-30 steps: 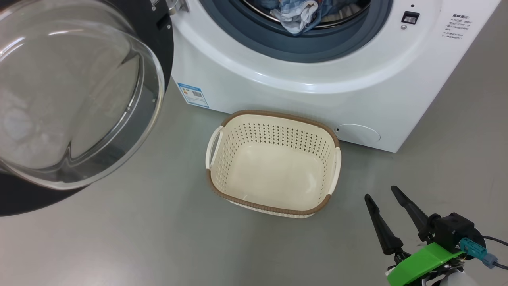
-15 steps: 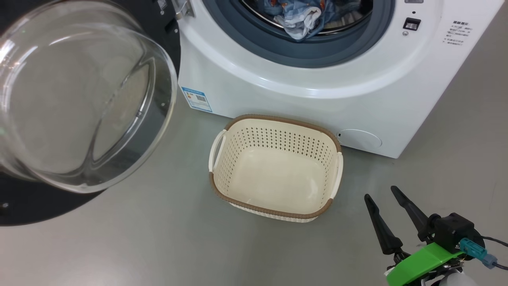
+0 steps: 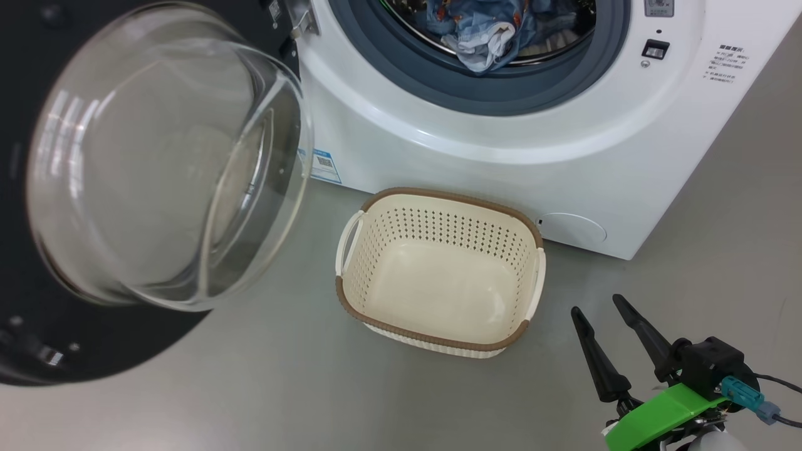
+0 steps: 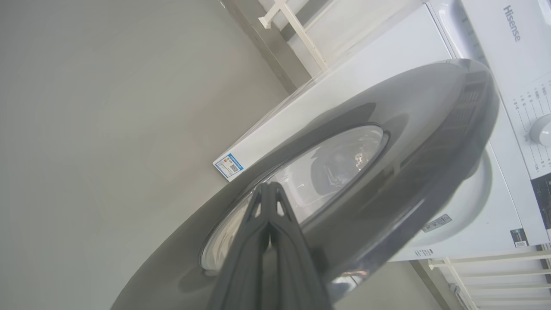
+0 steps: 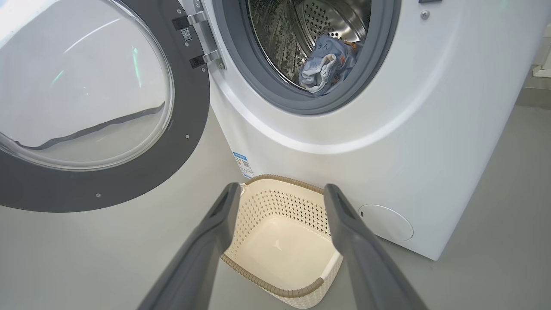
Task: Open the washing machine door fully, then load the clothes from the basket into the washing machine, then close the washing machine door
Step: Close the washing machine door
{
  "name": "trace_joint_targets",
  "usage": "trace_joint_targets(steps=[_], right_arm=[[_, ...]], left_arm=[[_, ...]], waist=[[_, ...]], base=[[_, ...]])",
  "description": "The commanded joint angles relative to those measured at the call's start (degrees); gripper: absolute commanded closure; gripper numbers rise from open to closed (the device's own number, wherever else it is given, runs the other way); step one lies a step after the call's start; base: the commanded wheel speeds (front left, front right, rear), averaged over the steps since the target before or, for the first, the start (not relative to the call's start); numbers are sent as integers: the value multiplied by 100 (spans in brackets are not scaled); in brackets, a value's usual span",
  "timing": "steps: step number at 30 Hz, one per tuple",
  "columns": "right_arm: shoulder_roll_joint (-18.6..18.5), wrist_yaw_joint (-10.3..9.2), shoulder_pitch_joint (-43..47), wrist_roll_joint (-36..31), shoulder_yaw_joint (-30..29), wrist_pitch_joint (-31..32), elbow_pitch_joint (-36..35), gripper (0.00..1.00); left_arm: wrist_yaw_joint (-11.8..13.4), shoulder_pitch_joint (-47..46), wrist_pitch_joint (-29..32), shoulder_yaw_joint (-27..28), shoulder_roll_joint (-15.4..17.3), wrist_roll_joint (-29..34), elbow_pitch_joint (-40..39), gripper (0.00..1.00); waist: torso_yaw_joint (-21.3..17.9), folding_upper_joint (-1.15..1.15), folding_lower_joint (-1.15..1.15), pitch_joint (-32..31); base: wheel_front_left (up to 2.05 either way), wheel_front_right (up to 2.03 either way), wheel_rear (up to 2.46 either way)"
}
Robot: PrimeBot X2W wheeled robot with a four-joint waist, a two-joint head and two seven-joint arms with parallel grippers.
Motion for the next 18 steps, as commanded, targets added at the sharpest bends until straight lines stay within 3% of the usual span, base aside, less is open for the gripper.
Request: trace_joint_targets(steps=[1,18], right_arm=[[1,9,-24,-40,118,-28,-109,0],[53,9,116,-38,-22,-28,-136,0]], left_arm=[[-48,39,208,87,225,-127,-337,100],[-48,575,1322,-152,160,-802,-1993,100]], waist=[[1,0,0,-31],[-59,0,0,-234]], base=[[0,0,0],[0,0,0]])
